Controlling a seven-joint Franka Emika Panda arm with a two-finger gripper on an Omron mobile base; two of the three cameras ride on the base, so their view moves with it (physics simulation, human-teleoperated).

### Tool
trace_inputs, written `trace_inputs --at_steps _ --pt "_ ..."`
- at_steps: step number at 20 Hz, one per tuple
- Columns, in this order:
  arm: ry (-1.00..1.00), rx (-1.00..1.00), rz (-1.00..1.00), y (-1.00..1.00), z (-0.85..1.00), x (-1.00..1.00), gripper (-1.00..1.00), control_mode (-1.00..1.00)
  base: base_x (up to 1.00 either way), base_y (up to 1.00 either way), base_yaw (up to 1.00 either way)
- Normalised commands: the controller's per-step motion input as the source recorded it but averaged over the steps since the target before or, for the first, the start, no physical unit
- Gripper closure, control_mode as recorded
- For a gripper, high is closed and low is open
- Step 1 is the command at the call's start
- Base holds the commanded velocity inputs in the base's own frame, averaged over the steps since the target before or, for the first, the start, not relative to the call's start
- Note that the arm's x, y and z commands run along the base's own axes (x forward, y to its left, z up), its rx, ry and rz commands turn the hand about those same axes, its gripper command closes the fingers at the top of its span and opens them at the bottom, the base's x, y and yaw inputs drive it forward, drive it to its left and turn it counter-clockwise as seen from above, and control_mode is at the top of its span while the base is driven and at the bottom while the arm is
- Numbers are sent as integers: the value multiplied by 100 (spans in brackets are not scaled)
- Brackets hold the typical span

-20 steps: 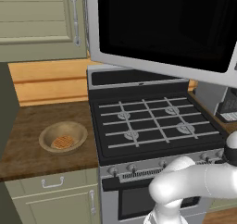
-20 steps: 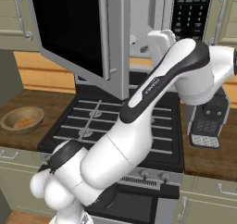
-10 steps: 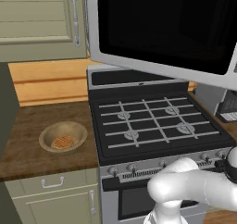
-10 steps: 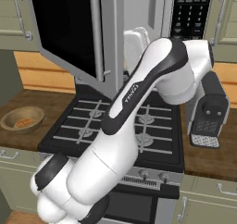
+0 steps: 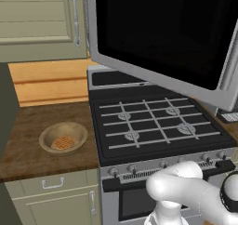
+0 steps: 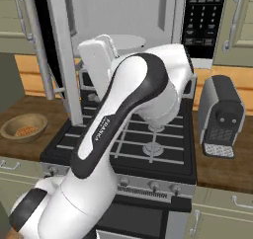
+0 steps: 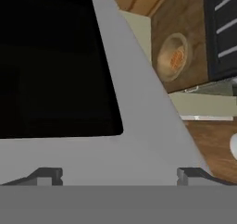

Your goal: Open the microwave, place the bowl with waffle inside the microwave, then close the microwave door and turn it on.

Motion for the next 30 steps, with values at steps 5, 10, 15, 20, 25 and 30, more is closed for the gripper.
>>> trace_inputs --at_steps 5,10,15,20,25,30 --pt "14 -1 4 100 0 -53 -100 -100 0 0 0" --pt "12 -3 0 100 0 -20 -100 -100 0 0 0" --pt "11 -1 0 98 0 0 -100 -100 0 0 0" --pt "3 0 0 75 0 9 -100 -100 0 0 0" --pt "0 0 0 68 0 14 -100 -100 0 0 0" --pt "0 0 0 52 0 16 -100 -100 0 0 0"
